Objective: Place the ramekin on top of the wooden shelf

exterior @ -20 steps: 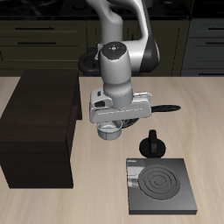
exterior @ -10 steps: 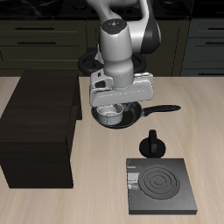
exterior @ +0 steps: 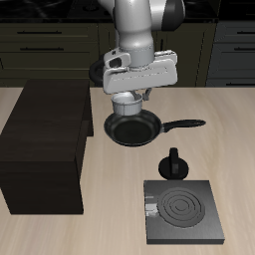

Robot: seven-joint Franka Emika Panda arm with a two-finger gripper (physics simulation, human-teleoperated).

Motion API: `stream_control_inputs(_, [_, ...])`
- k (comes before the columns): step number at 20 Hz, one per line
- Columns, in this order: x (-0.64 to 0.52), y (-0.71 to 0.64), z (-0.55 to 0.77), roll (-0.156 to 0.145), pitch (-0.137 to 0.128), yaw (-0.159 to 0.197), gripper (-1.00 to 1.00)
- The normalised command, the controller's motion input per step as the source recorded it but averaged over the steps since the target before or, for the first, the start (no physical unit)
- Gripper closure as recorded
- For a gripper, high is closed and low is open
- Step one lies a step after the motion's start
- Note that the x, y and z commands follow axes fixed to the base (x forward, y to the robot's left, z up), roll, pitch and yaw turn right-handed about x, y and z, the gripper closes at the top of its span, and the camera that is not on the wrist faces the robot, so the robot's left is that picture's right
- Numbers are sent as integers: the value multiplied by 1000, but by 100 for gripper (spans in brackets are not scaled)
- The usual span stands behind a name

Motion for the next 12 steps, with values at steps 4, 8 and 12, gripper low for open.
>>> stream_control_inputs(4, [-182,5,499,3,-75,3,100])
stream_control_inputs(8, [-101,-49,328,-4,-37,-16,100])
stream_control_inputs(12, [-40,-24,142,2,-42,36,100])
